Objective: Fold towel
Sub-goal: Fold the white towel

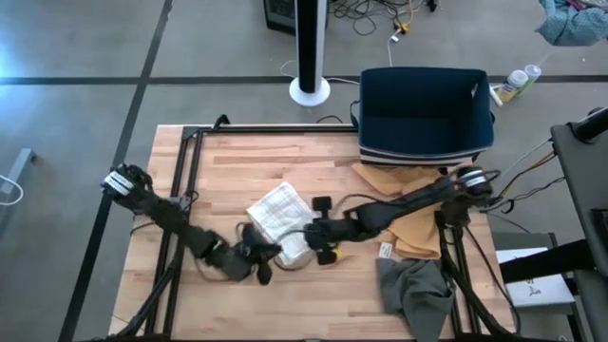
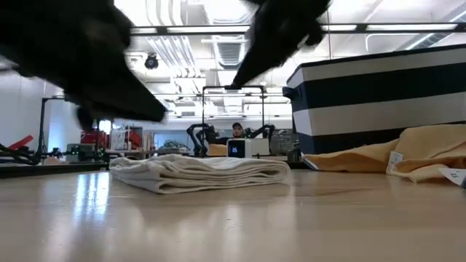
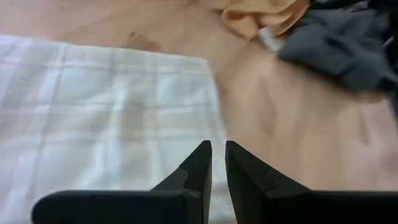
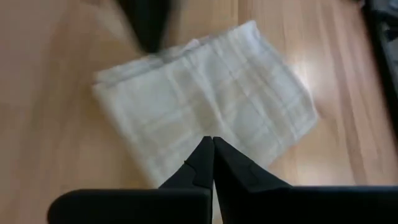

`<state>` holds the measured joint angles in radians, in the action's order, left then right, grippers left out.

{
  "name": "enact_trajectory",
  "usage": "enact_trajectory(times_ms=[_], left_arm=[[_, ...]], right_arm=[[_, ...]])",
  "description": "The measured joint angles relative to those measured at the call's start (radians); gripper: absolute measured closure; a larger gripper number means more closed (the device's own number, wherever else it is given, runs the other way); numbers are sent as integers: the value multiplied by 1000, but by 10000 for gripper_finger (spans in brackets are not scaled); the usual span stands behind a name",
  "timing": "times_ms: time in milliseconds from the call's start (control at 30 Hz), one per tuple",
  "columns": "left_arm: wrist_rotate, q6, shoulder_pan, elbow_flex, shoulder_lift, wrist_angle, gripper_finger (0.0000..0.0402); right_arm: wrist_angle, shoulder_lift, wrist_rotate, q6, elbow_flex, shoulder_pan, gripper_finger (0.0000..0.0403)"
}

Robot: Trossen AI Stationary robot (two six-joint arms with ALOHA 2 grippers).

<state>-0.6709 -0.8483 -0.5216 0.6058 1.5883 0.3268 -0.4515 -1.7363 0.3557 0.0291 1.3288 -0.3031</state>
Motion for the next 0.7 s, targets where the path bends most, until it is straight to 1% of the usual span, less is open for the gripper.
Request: enact_trajectory(times_ms=[133, 200, 267, 367, 533, 633, 700], left_arm=[[172, 102, 209, 24, 41, -1, 364], [253, 141, 290, 43, 58, 1, 364], [307, 164, 352, 62, 85, 7, 364], [324, 164, 424, 66, 131, -4, 364], [318, 73, 565, 58, 183, 10, 364], [318, 61, 675, 40, 176, -7, 364], [320, 91, 762, 26, 149, -39, 364]], right_arm=[[-22, 97, 62, -60, -40, -94, 403], [-29, 131, 88, -89, -56, -133, 403], [-20, 164, 109, -118, -71, -165, 403], [-37, 195, 145, -155, -99, -201, 403], [-90, 218, 192, -254, -129, -238, 403], [-120, 217, 198, -299, -144, -257, 403], [-121, 216, 197, -333, -155, -268, 403]])
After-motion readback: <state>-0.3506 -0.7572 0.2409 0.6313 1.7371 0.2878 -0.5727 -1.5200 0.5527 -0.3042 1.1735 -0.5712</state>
